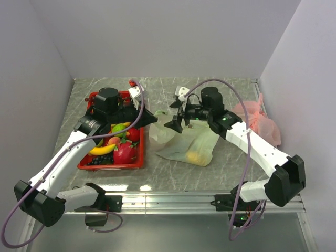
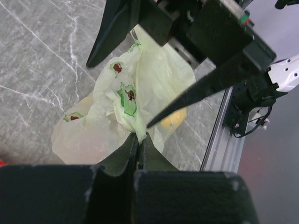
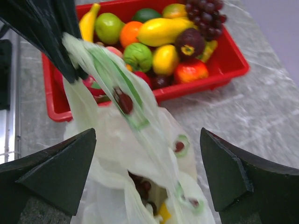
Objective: Place the fake fruits into the plastic bag and tie a complex knot
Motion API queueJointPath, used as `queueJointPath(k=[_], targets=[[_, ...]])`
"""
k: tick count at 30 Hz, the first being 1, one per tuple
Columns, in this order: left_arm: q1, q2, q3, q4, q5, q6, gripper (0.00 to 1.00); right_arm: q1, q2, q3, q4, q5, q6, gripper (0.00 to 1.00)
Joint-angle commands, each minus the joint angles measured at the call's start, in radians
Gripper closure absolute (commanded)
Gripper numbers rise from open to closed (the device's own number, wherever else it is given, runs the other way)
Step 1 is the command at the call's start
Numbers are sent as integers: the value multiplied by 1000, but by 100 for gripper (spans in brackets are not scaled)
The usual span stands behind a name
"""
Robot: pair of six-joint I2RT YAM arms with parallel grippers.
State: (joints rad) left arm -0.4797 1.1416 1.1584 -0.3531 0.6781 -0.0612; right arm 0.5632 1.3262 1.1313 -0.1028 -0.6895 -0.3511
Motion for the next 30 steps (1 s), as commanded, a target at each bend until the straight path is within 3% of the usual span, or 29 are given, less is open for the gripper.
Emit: queueJointPath(k=[1, 6, 14, 19, 23, 30], targets=[[-5, 10, 43, 0, 26, 34, 100, 35, 27, 59, 101, -57, -9, 2], [-5, 27, 46, 6, 9, 93, 100, 53, 30, 58, 17, -151, -19, 5], [-4, 53, 50, 17, 0, 193, 100, 78, 24, 16, -40, -179, -35, 6], [-4, 46, 49, 94, 12, 88, 100, 81, 77, 8, 57, -96, 93, 7], [-5, 35, 64, 169, -28, -34, 100, 79, 140, -8, 135, 11, 182, 18], [1, 12, 11, 256, -179, -219, 100, 78, 171, -162, 290, 70, 394, 31]])
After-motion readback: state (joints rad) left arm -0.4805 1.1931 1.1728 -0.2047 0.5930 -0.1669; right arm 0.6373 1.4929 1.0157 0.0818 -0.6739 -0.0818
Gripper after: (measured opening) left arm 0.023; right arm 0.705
